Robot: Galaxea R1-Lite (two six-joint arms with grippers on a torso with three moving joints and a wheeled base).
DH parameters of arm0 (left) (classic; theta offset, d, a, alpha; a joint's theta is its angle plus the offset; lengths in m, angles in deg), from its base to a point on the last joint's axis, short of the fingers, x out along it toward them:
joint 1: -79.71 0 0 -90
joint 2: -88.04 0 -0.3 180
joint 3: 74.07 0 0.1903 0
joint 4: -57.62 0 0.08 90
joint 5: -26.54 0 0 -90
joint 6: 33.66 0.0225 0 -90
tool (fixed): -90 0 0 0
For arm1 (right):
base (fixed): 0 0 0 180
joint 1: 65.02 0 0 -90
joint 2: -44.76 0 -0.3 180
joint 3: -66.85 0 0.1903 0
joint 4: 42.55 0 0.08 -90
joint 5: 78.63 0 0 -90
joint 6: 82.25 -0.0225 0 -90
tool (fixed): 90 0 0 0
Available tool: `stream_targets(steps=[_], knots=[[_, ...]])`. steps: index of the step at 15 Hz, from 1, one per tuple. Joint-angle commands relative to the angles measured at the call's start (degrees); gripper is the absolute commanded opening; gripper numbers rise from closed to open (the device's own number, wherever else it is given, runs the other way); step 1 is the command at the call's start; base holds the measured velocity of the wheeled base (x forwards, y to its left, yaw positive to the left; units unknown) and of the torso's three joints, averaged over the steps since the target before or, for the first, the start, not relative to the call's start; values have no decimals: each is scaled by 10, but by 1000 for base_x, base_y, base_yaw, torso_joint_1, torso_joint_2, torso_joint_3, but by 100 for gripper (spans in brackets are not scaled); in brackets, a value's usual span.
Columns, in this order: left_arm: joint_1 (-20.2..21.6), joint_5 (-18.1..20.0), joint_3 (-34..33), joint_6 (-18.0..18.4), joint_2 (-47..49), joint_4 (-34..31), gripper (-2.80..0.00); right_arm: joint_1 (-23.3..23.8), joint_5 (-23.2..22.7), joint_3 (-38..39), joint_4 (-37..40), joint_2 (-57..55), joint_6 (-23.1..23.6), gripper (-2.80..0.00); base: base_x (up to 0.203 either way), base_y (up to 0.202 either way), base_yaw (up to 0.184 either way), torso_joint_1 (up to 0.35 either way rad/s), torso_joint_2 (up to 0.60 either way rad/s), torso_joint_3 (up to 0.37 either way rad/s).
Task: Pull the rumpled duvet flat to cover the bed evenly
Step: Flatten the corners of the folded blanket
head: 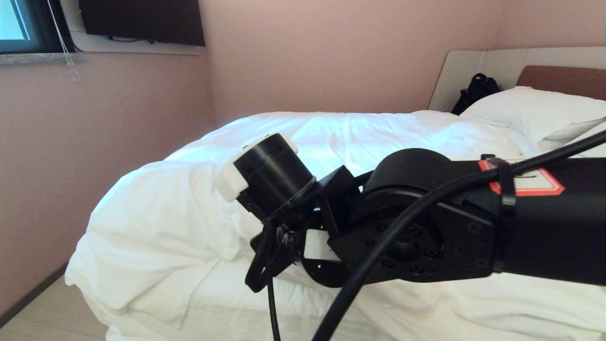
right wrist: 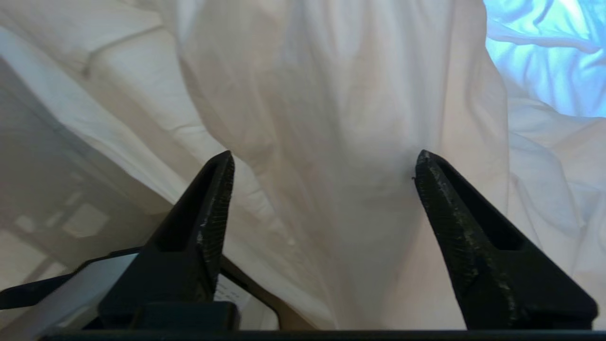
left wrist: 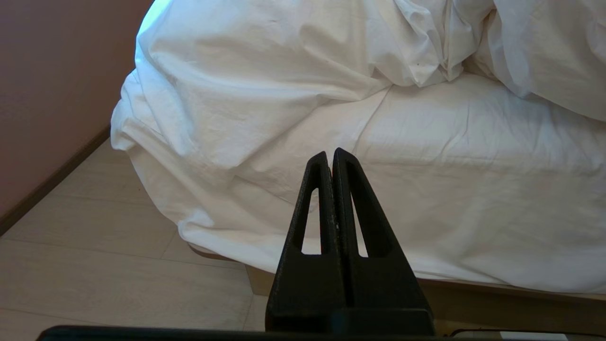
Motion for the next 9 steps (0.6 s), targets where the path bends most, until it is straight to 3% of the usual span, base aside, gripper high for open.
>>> stream_targets(steps=[1, 9], knots=[[0, 0, 0, 0, 0, 0, -280, 12, 11, -5, -1, -30, 8, 0, 0, 0, 0, 0, 0, 0], [0, 0, 0, 0, 0, 0, -280, 110, -4, -20, -45, -121, 8, 0, 0, 0, 0, 0, 0, 0]])
